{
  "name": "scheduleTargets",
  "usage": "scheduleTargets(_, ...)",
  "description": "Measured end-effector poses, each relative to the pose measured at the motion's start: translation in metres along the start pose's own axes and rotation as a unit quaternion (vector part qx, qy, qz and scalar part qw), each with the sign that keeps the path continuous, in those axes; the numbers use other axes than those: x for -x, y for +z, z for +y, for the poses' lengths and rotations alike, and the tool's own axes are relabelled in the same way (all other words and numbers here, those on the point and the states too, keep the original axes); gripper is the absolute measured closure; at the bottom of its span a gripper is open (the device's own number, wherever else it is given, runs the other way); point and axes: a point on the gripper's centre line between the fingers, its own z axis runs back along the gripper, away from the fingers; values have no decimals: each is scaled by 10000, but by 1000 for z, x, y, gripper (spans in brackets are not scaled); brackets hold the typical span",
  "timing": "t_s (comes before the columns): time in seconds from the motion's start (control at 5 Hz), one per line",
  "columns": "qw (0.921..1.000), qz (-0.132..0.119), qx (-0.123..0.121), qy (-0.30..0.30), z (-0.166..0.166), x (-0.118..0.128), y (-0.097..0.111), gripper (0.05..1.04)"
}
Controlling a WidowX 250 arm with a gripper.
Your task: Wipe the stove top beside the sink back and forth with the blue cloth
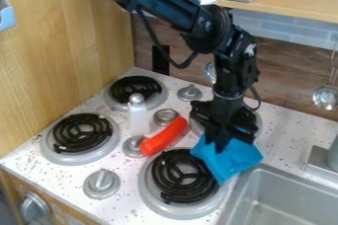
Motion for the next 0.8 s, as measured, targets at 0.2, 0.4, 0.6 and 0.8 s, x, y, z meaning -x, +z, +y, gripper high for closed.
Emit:
scheduleTargets(0.2,9998,-23,14,195,11,-14,-2,947)
scheduleTargets(0.4,9996,12,-97,273,17,-11,-4,732)
scheduleTargets(0.6,9997,66,-80,235,17,8,-9,420)
scheduleTargets(0.8,9989,-371,-6,281,20,14,27,133)
